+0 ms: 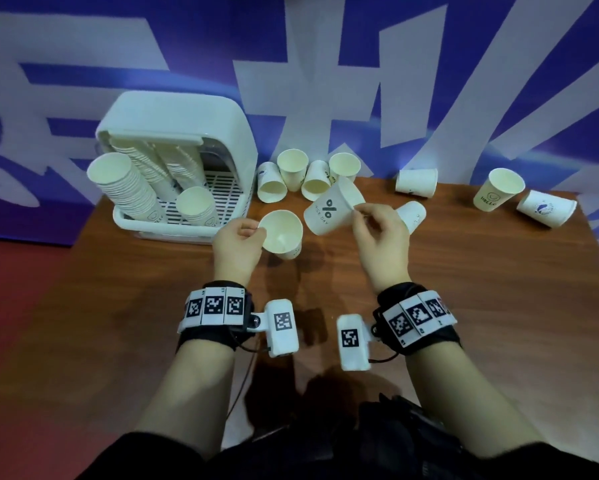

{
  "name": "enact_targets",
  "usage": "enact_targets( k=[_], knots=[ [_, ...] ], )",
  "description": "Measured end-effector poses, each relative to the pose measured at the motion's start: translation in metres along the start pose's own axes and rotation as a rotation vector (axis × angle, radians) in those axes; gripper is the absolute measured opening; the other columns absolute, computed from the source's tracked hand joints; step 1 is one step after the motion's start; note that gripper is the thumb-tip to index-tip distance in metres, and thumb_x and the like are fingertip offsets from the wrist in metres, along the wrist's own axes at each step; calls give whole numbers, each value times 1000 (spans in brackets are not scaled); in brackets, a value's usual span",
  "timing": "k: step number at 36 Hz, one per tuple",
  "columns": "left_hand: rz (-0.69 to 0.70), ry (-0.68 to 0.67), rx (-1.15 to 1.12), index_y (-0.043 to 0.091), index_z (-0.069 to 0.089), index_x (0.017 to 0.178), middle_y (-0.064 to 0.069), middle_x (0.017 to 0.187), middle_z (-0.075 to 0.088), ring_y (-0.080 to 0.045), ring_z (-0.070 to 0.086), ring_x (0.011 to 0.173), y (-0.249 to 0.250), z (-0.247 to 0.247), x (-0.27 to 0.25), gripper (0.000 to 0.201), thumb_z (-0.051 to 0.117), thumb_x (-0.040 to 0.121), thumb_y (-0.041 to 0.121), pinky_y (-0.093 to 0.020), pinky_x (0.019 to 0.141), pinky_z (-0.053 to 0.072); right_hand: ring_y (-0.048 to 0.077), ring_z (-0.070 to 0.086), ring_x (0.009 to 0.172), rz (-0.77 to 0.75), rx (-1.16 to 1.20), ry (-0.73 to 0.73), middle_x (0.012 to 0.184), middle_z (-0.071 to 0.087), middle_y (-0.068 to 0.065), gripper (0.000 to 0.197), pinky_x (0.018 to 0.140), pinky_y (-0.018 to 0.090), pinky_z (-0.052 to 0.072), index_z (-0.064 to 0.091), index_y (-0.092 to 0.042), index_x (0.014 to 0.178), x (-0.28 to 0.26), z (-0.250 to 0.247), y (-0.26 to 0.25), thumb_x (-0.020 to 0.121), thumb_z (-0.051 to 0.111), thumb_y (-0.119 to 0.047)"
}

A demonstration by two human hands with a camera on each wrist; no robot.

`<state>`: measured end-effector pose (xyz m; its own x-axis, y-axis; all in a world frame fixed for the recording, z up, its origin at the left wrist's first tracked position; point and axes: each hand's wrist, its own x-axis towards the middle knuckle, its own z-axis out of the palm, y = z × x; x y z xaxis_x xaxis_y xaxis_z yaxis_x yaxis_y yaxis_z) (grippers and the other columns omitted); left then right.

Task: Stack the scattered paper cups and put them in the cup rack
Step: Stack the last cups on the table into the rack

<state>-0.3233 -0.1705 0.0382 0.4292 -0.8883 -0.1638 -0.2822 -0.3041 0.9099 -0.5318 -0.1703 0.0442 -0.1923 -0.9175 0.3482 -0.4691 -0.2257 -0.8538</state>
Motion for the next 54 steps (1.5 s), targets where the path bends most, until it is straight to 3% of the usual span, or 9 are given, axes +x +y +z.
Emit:
enact_targets(
  k=[6,13,19,28,31,36,43,49,54],
  knots=[
    [-1,36,-26,9,62,93,2,78,57,-24,64,75,-5,-30,9,8,62,85,7,-10,47,48,2,53,81,-34,15,-21,92,60,-2,11,76,9,41,68,-8,96,-5,27,-18,89,59,-8],
    [22,68,-59,13,61,85,2,77,58,-27,64,72,-11,-66,32,6,64,84,7,-15,51,52,7,54,83,-54,22,-34,92,60,-3,11,76,12,43,69,-11,95,-4,62,-44,88,60,-9],
    [39,109,-93,20,61,79,0,78,59,-30,66,74,-11,-96,54,12,65,83,9,-36,72,58,9,55,84,-95,27,-31,91,64,2,9,79,15,43,69,-10,93,1,94,-62,88,61,-11],
    [114,172,-139,15,63,92,-1,84,62,-32,68,76,-14,-128,91,6,64,86,13,-22,60,52,4,54,87,-123,32,2,94,64,2,8,81,9,40,69,-8,92,9,136,-81,88,62,-9],
    [113,175,-151,16,63,92,-2,86,65,-30,69,73,-15,-133,102,6,64,86,15,-36,71,58,-3,52,86,-135,31,21,93,62,-2,7,81,11,41,68,-8,92,9,145,-84,88,63,-9],
    [119,144,-156,13,62,92,2,77,61,-12,63,51,-21,-134,118,4,63,88,13,-31,63,57,-7,52,86,-135,47,35,92,60,-6,7,80,13,43,67,-9,93,10,159,-88,89,61,-7],
    [93,76,-104,32,57,77,0,77,63,-28,67,69,-37,-129,139,19,65,85,18,-46,77,57,2,55,90,-100,62,20,96,63,-3,8,81,15,43,66,-9,95,7,174,-89,91,59,-9],
    [87,22,-59,15,63,89,2,77,61,-30,67,71,-47,-126,151,3,65,86,14,-42,72,58,9,57,94,-138,62,-6,96,64,-1,8,83,21,45,66,-7,95,5,188,-87,91,59,-6],
    [71,-11,-28,25,58,81,-1,83,62,-33,68,76,-56,-125,162,12,66,86,17,-43,73,57,17,58,94,-213,53,-101,97,64,3,8,84,32,48,65,-4,95,4,202,-88,91,59,-5]
  ],
)
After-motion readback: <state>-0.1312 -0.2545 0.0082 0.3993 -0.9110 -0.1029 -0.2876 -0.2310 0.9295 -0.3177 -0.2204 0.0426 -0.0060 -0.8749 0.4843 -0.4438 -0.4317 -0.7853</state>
